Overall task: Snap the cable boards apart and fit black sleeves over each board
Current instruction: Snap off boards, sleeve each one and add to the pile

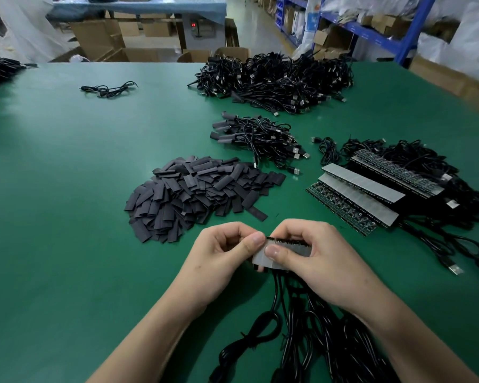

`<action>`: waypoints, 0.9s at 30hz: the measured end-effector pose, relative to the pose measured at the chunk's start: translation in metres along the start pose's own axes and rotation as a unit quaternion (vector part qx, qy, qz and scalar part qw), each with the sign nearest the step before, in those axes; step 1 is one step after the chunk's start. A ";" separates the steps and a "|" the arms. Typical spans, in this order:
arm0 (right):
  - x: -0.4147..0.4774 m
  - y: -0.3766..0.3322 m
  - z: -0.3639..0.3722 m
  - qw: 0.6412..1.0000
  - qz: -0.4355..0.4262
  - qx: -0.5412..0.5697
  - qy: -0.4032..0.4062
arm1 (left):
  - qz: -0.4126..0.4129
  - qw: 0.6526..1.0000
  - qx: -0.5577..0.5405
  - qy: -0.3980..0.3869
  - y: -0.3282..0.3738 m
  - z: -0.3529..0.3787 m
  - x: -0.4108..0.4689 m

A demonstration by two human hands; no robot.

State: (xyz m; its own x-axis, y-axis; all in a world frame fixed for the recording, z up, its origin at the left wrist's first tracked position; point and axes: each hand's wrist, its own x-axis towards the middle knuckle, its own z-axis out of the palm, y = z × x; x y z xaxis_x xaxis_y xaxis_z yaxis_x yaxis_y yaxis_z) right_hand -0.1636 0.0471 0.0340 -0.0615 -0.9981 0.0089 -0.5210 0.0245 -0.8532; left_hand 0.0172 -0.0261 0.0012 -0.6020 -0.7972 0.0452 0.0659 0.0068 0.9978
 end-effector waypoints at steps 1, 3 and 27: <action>0.000 0.000 -0.001 1.000 0.001 0.000 -0.006 | 0.002 1.000 0.006 0.005 -0.001 0.001 0.000; 0.000 0.001 -0.005 1.000 0.000 -0.007 -0.022 | 0.006 1.000 0.016 0.011 -0.001 0.002 0.000; -0.002 0.013 -0.008 0.980 -0.070 -0.186 0.020 | 0.070 0.965 -0.250 0.042 0.007 -0.023 0.001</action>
State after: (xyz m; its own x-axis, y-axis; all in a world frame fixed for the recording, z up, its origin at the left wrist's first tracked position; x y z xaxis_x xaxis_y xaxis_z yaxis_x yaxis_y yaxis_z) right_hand -0.1769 0.0495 0.0274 0.0038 -0.9903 0.1392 -0.8003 -0.0865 -0.5933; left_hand 0.0356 -0.0406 0.0071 -0.4947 -0.8557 0.1520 0.5292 -0.1579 0.8337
